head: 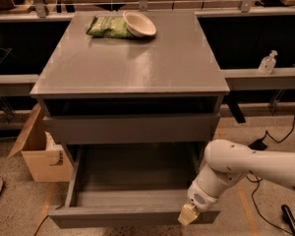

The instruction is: Close middle drawer

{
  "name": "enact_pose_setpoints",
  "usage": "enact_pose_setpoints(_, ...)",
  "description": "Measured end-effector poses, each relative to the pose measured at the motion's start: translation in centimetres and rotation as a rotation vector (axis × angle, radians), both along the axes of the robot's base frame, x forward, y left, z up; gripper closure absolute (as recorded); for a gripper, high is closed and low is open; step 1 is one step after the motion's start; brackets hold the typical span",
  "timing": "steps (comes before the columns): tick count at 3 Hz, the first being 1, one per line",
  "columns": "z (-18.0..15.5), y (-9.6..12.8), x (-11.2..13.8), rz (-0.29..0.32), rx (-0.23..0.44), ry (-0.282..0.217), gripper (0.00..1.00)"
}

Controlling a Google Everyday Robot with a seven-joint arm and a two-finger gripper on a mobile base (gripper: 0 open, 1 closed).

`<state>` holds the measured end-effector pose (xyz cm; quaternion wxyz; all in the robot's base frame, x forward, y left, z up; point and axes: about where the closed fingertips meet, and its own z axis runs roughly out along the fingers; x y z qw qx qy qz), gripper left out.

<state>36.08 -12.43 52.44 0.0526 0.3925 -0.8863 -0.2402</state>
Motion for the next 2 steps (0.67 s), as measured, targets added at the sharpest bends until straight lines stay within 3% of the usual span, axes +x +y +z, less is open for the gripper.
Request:
enact_pose_setpoints(1,-1.9,0.0,0.3,-0.049,-0.036,0.011,1.00)
enact_pose_setpoints(2,-3.4,-0.3,0.4,-0.114,-0.069,-0.027,1.00)
